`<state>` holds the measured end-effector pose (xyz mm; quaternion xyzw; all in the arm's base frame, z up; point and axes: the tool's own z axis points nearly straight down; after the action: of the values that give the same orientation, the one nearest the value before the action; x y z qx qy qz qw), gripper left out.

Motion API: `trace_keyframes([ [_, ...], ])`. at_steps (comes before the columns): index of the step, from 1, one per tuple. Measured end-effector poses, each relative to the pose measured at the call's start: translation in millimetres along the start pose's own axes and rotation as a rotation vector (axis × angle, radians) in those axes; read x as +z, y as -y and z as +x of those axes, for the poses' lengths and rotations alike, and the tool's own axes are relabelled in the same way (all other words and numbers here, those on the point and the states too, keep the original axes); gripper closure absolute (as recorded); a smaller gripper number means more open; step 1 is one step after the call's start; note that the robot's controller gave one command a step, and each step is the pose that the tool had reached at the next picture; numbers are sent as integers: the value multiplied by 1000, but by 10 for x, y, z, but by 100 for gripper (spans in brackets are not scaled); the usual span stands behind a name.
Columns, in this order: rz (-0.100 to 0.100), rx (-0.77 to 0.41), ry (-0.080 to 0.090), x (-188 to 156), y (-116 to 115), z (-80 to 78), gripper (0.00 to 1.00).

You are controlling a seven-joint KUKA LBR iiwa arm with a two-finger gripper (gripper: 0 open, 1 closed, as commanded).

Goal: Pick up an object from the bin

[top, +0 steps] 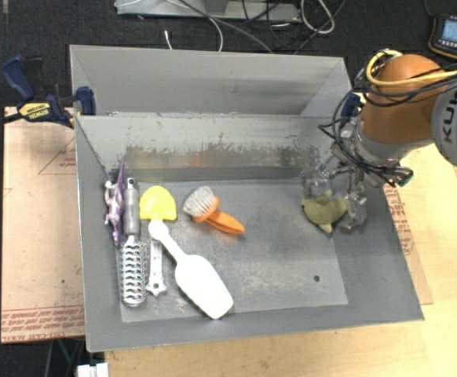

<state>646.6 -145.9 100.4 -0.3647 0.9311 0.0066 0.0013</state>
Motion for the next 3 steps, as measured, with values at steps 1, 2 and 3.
trace_keyframes([
  [1,15,357,5,302,-266,324,0],
  [2,-2,-180,18,292,-83,59,100],
  [3,-2,-180,19,291,-83,60,100],
])
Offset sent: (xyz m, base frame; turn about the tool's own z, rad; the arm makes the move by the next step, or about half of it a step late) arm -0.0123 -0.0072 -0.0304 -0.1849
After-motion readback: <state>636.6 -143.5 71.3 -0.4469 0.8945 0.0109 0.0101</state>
